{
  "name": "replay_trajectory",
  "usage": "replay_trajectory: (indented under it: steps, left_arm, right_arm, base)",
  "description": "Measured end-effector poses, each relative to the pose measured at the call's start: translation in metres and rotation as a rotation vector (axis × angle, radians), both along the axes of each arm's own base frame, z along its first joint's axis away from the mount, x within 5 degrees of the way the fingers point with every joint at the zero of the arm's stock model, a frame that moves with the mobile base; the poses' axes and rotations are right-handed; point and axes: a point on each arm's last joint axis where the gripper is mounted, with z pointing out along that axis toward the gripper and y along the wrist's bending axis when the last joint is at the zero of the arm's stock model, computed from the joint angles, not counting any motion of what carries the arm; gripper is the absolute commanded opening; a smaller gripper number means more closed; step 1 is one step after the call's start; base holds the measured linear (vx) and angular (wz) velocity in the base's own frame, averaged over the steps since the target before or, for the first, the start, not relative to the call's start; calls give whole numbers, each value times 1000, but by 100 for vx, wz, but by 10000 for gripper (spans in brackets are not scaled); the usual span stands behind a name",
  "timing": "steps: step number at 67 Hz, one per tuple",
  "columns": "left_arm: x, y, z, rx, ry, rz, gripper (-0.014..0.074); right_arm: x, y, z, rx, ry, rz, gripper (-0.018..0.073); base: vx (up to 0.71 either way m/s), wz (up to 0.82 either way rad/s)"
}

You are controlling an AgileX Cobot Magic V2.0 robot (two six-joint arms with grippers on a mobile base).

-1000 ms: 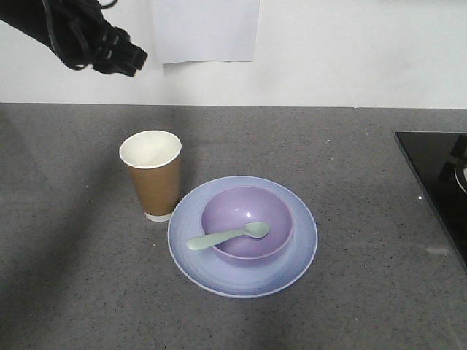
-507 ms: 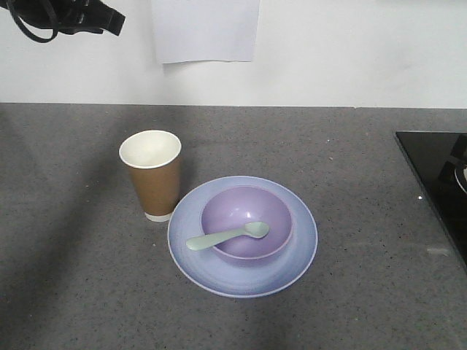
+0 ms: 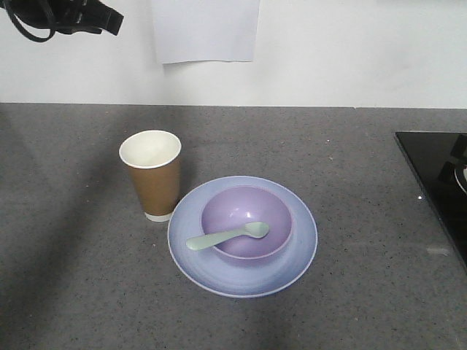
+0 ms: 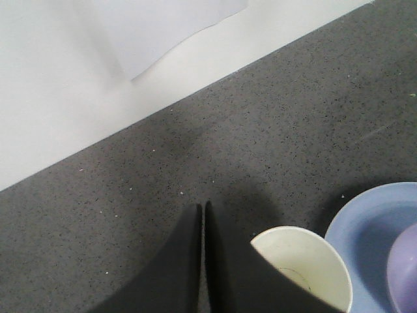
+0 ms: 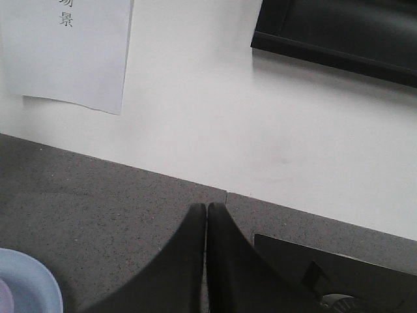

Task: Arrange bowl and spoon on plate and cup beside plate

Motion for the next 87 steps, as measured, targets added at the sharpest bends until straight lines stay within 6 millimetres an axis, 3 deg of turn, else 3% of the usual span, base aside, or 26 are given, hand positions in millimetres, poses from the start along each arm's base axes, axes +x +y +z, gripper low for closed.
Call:
replay_trajectory:
  steps: [22,30,31,35,39,44,51,73,78,87]
  left_arm:
    - [0,0,0,4,-1,2,-6]
    - [-8,2,6,20,-23,4,-6]
    - [-40,9,23,10,-99,2,-6]
    - [-75,20,30,-23,-183,12,-6]
    - [-97,28,26,-40,-263,23,-6]
    - [-120,36,7,-54,-349,32,-6]
    - [-151,49,-40,-112,-432,62,-6]
    - [-232,89,-208,-307,-402,321,-6]
    - [-246,94,-232,-347,-384,381,-6]
    - [-262,100,-254,-373,-397,452,-6]
  right_arm:
    - [0,0,0,0,0,0,-6]
    - [0,0,0,0,0,0,-6]
    - [0,0,0,0,2,-1,-6]
    - [0,0,-1,-1,6,-3,-6]
    - [0,0,-1,-1,6,-3,-6]
    - [0,0,-1,-1,6,-3,-6]
    - [0,0,-1,-1,6,-3,-6]
    - [0,0,-1,-1,6,-3,-6]
    - [0,0,-1,-1,6,-3,-6]
    - [0,0,-1,-1,6,-3,-6]
  base:
    - [0,0]
    - [0,0]
    - [0,0]
    - [0,0]
    - [0,0]
    - [0,0]
    - [0,0]
    - [0,0]
    - [0,0]
    - [0,0]
